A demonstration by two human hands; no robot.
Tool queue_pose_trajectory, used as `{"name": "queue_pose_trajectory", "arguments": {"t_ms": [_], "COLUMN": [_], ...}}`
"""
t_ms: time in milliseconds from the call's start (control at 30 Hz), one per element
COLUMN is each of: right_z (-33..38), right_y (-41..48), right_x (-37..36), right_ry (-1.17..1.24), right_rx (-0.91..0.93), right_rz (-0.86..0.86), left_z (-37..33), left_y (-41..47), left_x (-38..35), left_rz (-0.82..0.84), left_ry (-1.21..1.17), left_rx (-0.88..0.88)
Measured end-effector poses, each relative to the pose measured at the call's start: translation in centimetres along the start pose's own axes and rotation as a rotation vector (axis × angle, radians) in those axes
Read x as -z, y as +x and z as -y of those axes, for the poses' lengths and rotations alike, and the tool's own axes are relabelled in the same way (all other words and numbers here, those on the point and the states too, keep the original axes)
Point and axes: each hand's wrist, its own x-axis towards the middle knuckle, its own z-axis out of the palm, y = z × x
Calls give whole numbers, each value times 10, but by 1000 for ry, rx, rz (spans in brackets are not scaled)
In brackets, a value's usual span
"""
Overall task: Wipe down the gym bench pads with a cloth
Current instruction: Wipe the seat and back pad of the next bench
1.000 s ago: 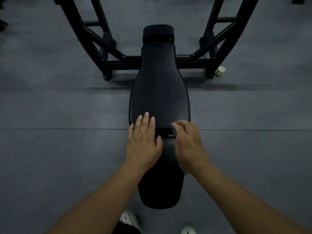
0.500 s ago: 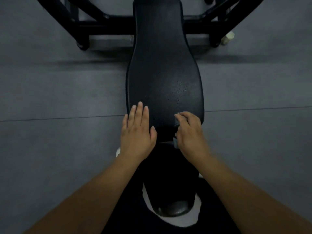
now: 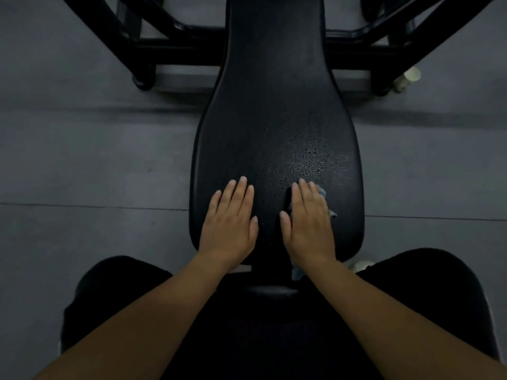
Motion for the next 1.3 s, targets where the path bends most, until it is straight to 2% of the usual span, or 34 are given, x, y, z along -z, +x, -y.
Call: {"name": "queue_pose_trajectory", "arguments": {"t_ms": [100,133,233,267,367,433,467,533,600,633,667,733,800,833,867,933,967,1000,1033,1100,1167,1233,1300], "right_z": [21,27,12,-7,-50,-28,-8,17,-4,-25,-43,-56,-21,4,27,45,35,16,-3,-27,-3,52,87], "right_y": [9,4,-29,-29,4,15,9,-17,-29,-20,-8,22,42,42,36,12,6,7,12,31,51,47,18], "right_x": [-8,-13,-16,-7,12,11,4,-7,-2,2,5,13,1,-8,-18,-25,-20,-13,-7,5,3,-21,-43], "right_ry": [35,55,44,17,-8,-10,-9,-3,-35,-70,-91,-63,-93,-103,-94,-88,-97,-114,-153,-182,-179,-125,-56], "right_rx": [16,63,351,356,74,-113,-97,113,344,363,290,7,-138,-83,53,371,456,483,432,159,-36,82,322], "right_rz": [-44,-16,122,110,-46,-79,-71,10,74,46,26,-65,-144,-167,-135,40,93,99,69,-30,-98,-161,-61], "left_z": [2,2,3,5,11,11,10,8,10,12,14,18,21,23,26,33,36,38,39,40,40,46,57], "left_y": [0,1,-4,-4,7,12,14,14,11,12,12,11,11,11,11,12,12,12,12,12,12,13,12], "left_x": [-7,-9,-9,-7,-2,0,0,-3,-5,-7,-7,-7,-8,-8,-8,-8,-8,-9,-10,-11,-11,-9,-7], "left_rz": [-65,-83,-57,-52,-84,-101,-102,-113,-127,-132,-139,-167,-203,-217,-228,-234,-236,-239,-244,-258,-280,-300,-301], "left_ry": [-10,-30,-45,-19,3,-1,-5,-9,-8,-11,-14,-19,-33,-48,-63,-72,-67,-62,-63,-80,-123,-181,-207], "left_rx": [3,10,-7,-19,-20,31,44,57,44,30,18,14,21,35,51,62,54,41,29,22,15,35,80]}}
